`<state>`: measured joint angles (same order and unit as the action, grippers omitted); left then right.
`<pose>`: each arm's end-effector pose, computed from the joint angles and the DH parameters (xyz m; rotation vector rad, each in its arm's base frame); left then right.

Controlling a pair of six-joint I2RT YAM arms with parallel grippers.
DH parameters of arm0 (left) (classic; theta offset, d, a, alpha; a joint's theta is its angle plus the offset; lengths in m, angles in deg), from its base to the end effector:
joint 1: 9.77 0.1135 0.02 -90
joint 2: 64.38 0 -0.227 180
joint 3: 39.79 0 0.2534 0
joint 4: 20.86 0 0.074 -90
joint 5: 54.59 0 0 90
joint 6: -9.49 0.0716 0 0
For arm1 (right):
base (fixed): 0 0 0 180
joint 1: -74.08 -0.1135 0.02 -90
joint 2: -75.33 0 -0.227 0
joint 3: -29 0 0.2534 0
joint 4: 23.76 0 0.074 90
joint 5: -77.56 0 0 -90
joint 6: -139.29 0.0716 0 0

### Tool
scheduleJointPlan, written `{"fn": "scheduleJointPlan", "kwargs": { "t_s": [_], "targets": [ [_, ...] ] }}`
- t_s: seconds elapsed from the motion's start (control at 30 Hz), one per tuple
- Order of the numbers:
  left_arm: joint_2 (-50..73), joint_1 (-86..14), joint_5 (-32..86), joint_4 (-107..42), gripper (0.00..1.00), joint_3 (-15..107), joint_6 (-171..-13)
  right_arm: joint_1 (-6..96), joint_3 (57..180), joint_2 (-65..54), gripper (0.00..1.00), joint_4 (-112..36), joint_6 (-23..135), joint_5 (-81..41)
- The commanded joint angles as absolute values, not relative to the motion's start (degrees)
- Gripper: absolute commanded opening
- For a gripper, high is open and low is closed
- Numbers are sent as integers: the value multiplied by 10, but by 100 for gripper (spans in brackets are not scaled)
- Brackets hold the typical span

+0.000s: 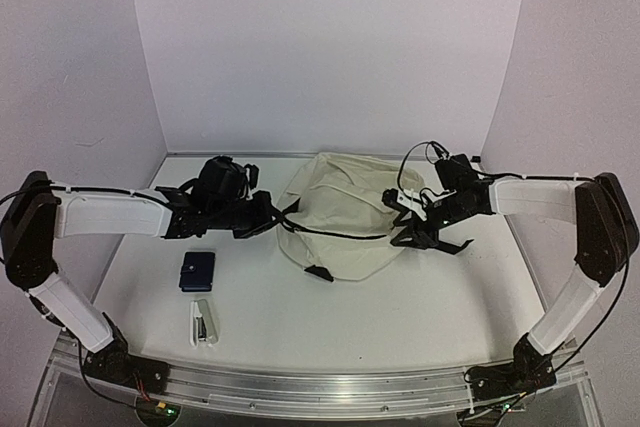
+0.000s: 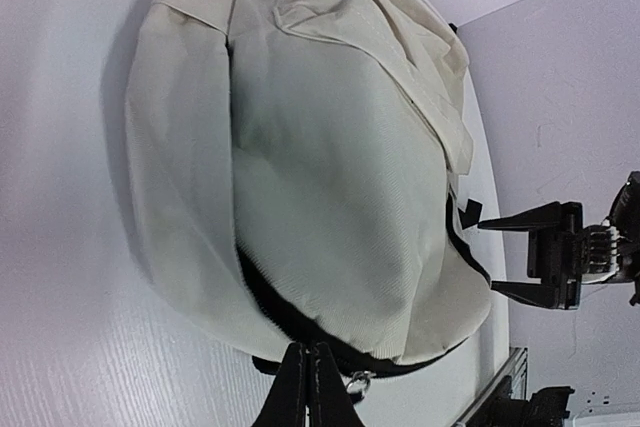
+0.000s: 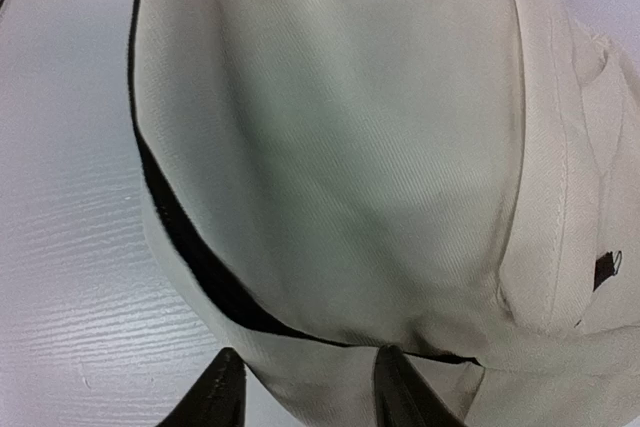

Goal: Pack the student bag
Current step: Zip the student bag at the center of the board.

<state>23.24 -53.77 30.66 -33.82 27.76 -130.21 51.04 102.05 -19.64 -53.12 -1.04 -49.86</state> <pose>0.2624 -0.2616 0.1741 -0.0635 2.3316 -0.9893 0.3111 0.1796 0.1429 -1.5836 1.6704 0.5628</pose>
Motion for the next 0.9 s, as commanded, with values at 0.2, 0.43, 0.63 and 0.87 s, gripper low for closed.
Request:
{"fn": "scheduleJointPlan", "kwargs": {
  "t_s": [0.2,0.43,0.63,0.87],
  "targets": [
    [268,-566,262,-274,0,333,-1295,373,1169,-199,67,-613,109,-454],
    [246,-566,264,-274,0,330,-1308,298,1232,-265,56,-590,128,-393],
    [237,-566,267,-272,0,320,-1315,276,1247,-319,48,-546,135,-306],
    [238,-563,283,-279,0,316,-1314,273,1235,-310,8,-540,151,-252]
  ]
}}
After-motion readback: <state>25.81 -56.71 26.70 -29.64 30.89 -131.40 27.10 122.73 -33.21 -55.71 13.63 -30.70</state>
